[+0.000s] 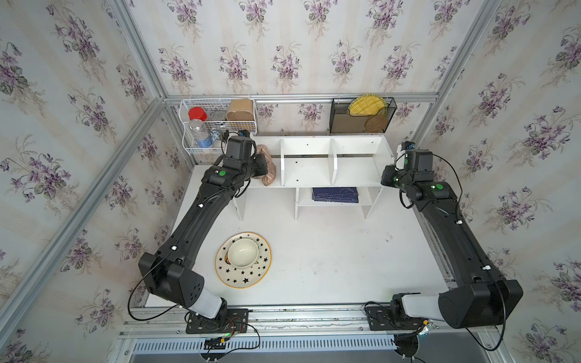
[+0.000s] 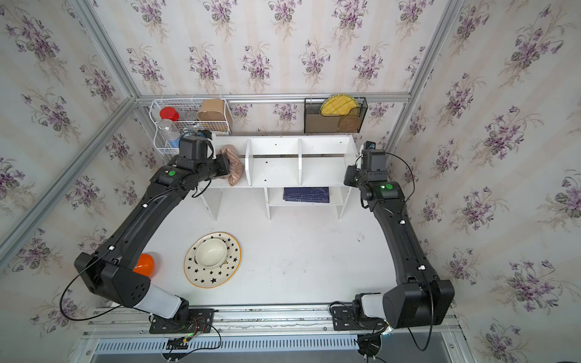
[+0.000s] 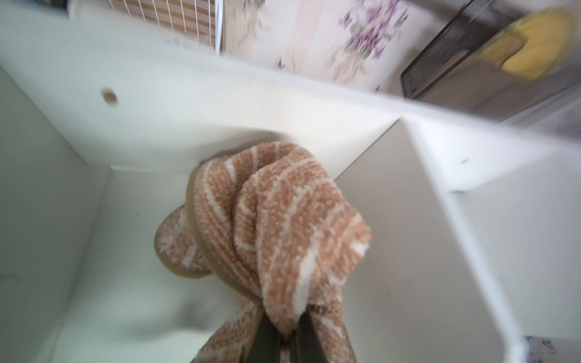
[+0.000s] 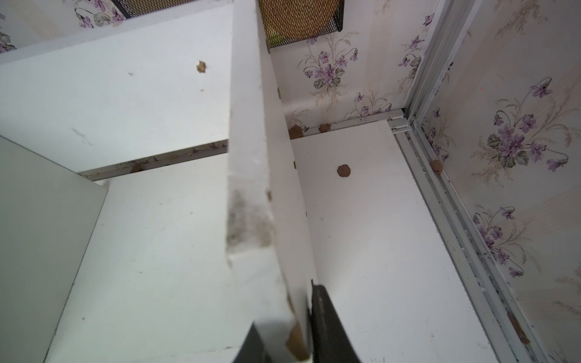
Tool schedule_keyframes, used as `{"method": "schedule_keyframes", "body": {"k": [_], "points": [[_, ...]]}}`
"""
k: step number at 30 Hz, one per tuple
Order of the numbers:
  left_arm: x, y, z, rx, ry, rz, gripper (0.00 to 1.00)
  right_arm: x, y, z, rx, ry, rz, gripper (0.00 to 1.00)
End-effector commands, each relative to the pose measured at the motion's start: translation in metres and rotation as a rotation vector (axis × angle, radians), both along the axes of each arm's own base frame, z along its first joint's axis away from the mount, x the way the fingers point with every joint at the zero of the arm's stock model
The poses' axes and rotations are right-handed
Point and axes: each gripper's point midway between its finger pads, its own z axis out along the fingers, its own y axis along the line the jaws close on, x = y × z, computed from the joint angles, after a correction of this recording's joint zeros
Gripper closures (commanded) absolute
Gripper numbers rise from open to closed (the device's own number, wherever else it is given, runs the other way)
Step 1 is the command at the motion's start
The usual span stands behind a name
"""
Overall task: Wipe the bookshelf clean with a cloth
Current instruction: Wipe the dust from the shelf.
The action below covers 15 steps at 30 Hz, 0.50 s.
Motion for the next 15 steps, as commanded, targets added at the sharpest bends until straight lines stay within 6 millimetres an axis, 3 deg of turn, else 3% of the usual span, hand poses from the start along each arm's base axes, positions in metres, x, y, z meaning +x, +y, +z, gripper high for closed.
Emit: {"method": "schedule_keyframes", "body": {"k": [1,4,6,10,15], "points": [[-0.007,-0.012,0.039,0.013,-0.089,-0.052,1.0,-0.002,-0.005,-0.005,0.063,0.017,-0.074,1.0],[-0.01,-0.03,0.068,-0.008,-0.149,-0.114,1.0,-0.003,-0.005,-0.006,0.065,0.016,-0.074,1.0],[-0.008,-0.044,0.075,-0.02,-0.162,-0.153,1.0,-0.004,-0.005,-0.006,0.065,0.015,-0.074,1.0],[0.009,-0.061,0.064,-0.003,-0.131,-0.169,1.0,-0.006,-0.006,-0.004,0.063,0.013,-0.077,1.0],[0.033,-0.062,0.042,0.027,-0.082,-0.115,1.0,-0.009,-0.007,0.0,0.055,0.006,-0.078,1.0]]}}
